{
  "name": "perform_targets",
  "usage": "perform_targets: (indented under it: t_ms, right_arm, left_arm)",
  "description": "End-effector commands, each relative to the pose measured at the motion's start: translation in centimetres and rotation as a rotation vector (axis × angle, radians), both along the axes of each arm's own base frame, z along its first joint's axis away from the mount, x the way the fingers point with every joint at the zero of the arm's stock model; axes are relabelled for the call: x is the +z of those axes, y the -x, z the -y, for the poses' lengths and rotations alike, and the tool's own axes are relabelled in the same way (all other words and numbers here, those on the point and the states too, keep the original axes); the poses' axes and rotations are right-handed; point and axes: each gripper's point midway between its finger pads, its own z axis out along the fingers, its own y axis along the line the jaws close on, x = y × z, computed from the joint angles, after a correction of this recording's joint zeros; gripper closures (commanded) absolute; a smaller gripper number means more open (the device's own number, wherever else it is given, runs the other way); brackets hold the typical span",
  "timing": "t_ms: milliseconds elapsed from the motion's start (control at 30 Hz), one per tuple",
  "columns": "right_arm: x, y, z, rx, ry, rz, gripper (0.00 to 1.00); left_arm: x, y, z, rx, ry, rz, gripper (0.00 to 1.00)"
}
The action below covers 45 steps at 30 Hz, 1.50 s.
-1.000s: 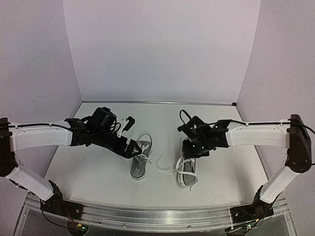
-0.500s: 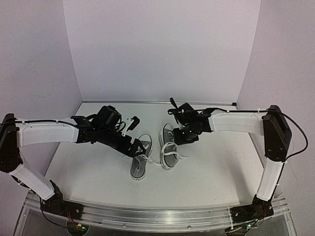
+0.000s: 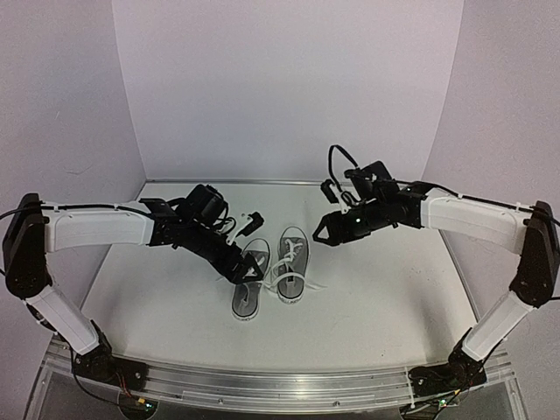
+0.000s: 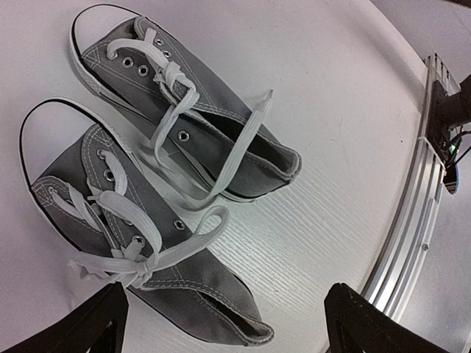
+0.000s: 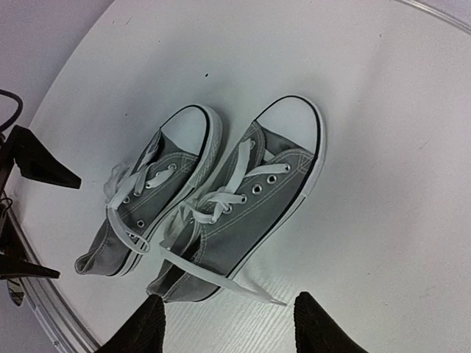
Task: Tie the shoes
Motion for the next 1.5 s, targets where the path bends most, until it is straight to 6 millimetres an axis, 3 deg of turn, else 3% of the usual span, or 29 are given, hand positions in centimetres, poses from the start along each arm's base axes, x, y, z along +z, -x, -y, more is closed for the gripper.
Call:
perform_targets:
  t_ms: [0,133,433,733,800,900,967,1000,1233,1467]
  right_arm:
    - [-5.0,1.8,-0.7,0.202,0.074,-0.048,0.52]
    - [-7.0,2.4,-1.7,0.284,0.055,-0.061,0.53]
    - [-11.3,1.7,-2.6,0.316,0.080,-0.096,0.52]
    - [-14.8,2.2,-2.5,0.333,0.138,-0.135,0.53]
    - [-15.6,2.1,-2.2,0.317,0.157,-0.146,0.61]
    - [-16.0,1.8,-1.7,0.275,0.182,-0.149,0.80]
    - [-15.7,1.6,-1.2,0.236,0.193,-0.146,0.99]
    - [-15.4,1.6,-1.0,0.204,0.189,-0.151,1.00]
    - [-10.3,1.2,1.8,0.020,0.124,-0.095,1.00]
    - [-6.2,-0.4,6.7,-0.200,0.084,-0.036,1.00]
  left_arm:
    - [1.8,0.7,1.5,-0.121,0.052,0.024,0.07]
    - [1.7,0.9,1.4,-0.144,0.045,0.037,0.10]
    - [1.7,1.0,1.2,-0.169,0.040,0.079,0.14]
    - [2.8,1.4,1.3,-0.244,0.096,0.205,0.16]
    - [2.4,1.9,1.6,-0.282,0.083,0.220,0.16]
    - [1.3,2.3,1.8,-0.335,0.032,0.259,0.16]
    - [0.5,2.4,1.8,-0.364,-0.005,0.278,0.17]
    - [0.2,2.5,1.8,-0.380,-0.021,0.283,0.18]
    - [-0.7,2.8,2.7,-0.467,-0.098,0.343,0.29]
    - [-3.2,2.8,4.4,-0.574,-0.249,0.384,0.45]
